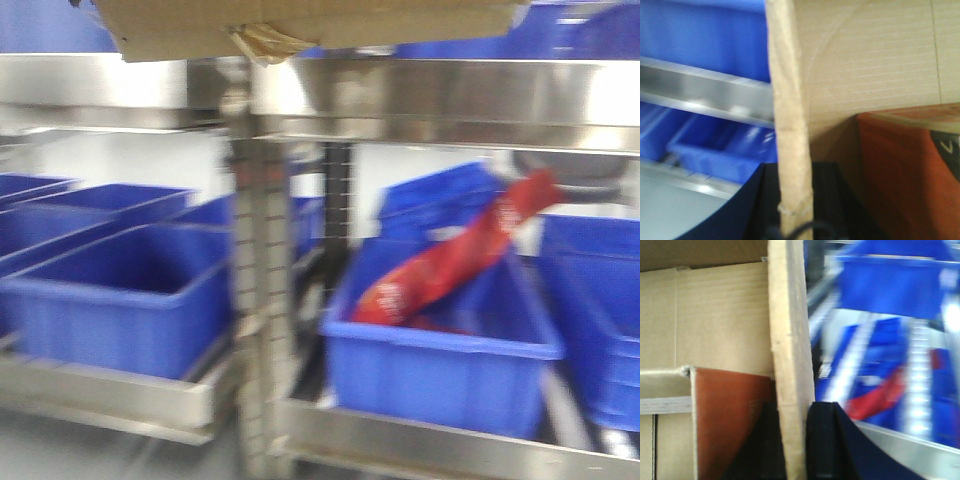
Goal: Stack two boxes on right shelf middle
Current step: 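Hold the box stack with both grippers while driving to the steel shelf, then lower the box stack onto the middle steel shelf with both grippers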
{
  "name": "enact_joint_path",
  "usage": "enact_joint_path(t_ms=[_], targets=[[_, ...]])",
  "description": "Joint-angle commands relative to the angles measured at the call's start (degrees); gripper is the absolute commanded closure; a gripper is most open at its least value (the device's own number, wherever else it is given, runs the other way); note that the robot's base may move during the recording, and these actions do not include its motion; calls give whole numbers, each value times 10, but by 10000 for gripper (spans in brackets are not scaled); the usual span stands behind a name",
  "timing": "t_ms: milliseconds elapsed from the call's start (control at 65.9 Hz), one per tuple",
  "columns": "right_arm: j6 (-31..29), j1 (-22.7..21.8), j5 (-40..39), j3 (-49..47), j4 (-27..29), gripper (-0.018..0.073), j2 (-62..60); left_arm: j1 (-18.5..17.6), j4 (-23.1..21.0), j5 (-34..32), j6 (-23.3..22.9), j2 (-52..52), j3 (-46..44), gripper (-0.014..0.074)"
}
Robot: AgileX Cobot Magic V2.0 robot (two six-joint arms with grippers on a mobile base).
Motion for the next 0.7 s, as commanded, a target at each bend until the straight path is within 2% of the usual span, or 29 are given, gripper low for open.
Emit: enact_joint_path(t_ms=[0, 683], targets=[[3, 0, -56, -9, -6, 720, -10, 1, 5, -12, 1, -7, -6, 708], [3, 0, -56, -9, -6, 720, -10, 1, 5, -12, 1, -7, -6, 708]])
